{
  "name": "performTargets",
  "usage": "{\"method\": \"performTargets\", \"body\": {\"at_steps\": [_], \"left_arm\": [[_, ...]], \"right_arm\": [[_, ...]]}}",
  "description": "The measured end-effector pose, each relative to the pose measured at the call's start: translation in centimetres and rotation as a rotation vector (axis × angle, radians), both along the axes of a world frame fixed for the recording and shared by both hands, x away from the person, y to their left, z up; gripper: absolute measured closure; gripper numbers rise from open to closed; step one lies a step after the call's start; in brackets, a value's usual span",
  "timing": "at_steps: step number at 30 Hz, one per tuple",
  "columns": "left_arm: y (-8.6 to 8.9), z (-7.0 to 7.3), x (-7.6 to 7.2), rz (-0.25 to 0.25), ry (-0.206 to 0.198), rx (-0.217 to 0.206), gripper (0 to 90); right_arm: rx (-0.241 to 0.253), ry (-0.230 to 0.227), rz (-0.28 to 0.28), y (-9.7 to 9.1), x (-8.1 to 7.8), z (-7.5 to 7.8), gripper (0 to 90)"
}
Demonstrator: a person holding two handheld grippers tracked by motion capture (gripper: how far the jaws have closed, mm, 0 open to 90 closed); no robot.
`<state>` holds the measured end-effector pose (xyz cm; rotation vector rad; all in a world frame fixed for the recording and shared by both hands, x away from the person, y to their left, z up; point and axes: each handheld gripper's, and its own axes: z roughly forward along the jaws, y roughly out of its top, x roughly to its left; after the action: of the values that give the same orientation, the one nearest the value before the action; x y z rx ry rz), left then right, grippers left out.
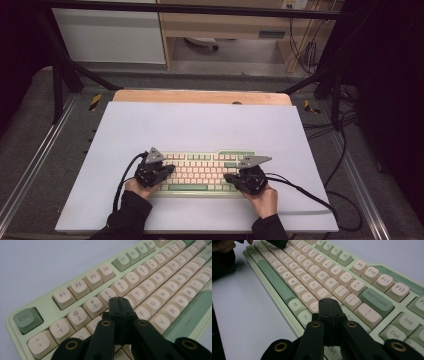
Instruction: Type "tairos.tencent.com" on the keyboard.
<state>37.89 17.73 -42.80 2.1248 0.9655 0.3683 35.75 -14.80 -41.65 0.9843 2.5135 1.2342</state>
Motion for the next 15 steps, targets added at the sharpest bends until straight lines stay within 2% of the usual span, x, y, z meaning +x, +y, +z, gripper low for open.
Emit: {"method": "performTargets", "body": {"at_steps": [15], "left_arm": [[0.6, 1.2, -0.9, -0.020, -0.016, -0.037, 89.6]], "right_arm": [[0.016, -0.002, -0.001, 0.0, -0.1, 0.3, 90.0]]}}
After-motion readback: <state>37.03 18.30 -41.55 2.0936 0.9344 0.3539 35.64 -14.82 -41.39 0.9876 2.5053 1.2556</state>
